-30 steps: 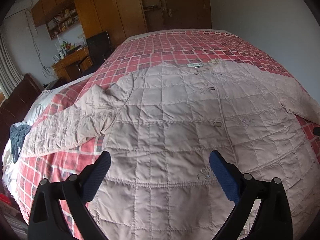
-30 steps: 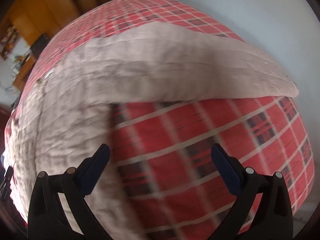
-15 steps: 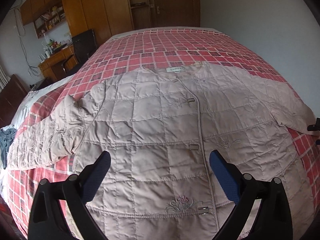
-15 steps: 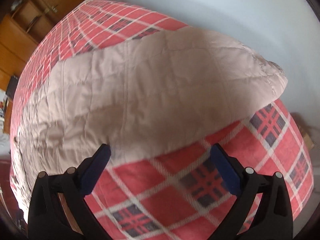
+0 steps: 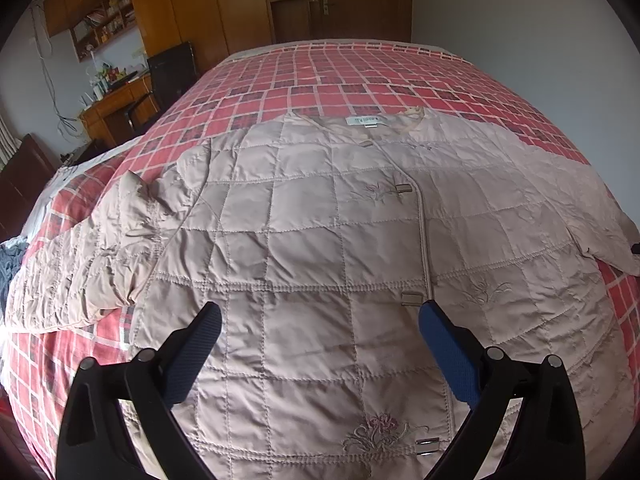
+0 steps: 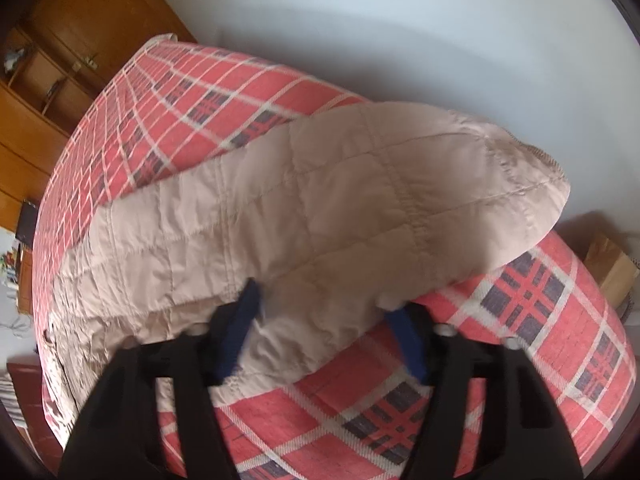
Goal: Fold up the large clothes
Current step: 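Grasp the jacket sleeve cuff with the right gripper, then fold the held sleeve across the jacket body and open the right gripper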
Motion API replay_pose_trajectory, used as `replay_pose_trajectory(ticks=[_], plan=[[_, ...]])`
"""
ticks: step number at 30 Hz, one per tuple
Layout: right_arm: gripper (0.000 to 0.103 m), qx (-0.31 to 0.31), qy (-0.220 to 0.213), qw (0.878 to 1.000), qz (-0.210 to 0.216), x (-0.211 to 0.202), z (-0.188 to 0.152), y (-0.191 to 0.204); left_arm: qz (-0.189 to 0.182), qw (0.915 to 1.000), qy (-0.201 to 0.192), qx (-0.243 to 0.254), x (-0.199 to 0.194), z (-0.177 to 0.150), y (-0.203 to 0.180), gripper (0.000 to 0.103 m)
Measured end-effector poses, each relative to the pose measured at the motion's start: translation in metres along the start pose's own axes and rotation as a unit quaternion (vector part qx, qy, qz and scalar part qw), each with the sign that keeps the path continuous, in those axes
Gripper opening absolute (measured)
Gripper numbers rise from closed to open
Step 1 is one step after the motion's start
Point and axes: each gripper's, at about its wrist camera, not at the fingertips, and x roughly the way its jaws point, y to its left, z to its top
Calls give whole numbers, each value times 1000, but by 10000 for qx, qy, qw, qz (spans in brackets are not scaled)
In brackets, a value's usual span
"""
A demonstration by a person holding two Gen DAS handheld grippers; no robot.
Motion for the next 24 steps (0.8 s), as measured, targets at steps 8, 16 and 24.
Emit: replay_pose_trajectory(ticks=[8, 16, 24], plan=[[9, -190, -540, 9957, 727, -32, 3, 17, -42, 9999, 7, -137, -4, 3, 12, 99], [8, -1349, -805, 9732, 1681, -68, -21, 109, 7, 9997, -35, -230, -11, 8, 23, 99], [8, -2629, -693, 9346, 2296, -75, -75, 206, -240, 9987, 0, -460, -6, 12, 38, 99]])
